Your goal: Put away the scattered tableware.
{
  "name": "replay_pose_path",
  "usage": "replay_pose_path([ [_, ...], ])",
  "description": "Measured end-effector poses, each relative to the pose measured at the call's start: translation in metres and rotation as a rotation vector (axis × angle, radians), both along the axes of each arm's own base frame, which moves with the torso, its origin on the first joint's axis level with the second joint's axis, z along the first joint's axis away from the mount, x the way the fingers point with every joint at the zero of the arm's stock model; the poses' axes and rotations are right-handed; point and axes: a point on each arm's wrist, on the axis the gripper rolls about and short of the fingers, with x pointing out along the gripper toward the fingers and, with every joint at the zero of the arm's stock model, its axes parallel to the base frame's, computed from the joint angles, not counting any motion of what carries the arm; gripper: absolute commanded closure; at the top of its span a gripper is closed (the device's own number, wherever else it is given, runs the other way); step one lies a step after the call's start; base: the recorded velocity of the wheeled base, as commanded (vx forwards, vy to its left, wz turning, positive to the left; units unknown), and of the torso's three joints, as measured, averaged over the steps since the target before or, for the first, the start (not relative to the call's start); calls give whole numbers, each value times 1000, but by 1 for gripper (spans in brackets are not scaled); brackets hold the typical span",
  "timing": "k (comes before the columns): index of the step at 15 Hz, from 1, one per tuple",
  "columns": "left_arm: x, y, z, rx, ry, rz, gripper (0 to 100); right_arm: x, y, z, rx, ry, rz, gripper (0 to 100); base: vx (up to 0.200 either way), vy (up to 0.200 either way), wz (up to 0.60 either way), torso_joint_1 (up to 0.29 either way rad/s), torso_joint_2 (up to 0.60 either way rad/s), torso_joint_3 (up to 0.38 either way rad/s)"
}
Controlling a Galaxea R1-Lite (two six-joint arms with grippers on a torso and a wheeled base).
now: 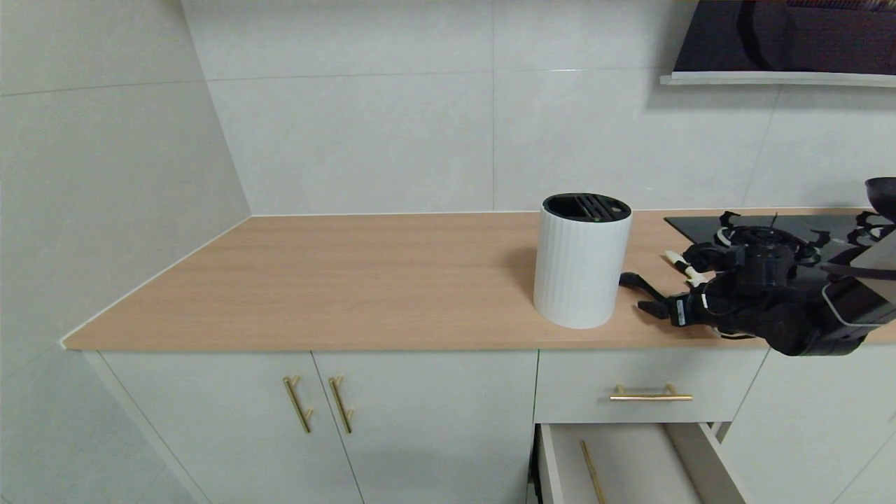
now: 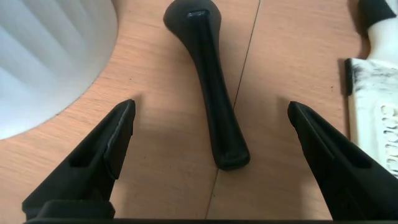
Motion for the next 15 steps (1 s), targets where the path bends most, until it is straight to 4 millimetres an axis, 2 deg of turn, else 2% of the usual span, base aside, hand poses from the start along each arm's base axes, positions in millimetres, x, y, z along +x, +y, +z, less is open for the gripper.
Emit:
replay_pose_path([
  [2,0,0,0,0,0,0,0,2,2,-4,-6,7,-6,0,0,0,0,0,0,0],
  [3,0,0,0,0,0,0,0,2,3,-5,-7,8,-8,100,0,0,0,0,0,0],
  [12,0,0,0,0,0,0,0,4,4,-7,-7,13,-10,100,0,0,0,0,0,0],
  [15,0,0,0,0,0,0,0,2,5,-4,-35,23,-81,100,0,0,0,0,0,0],
])
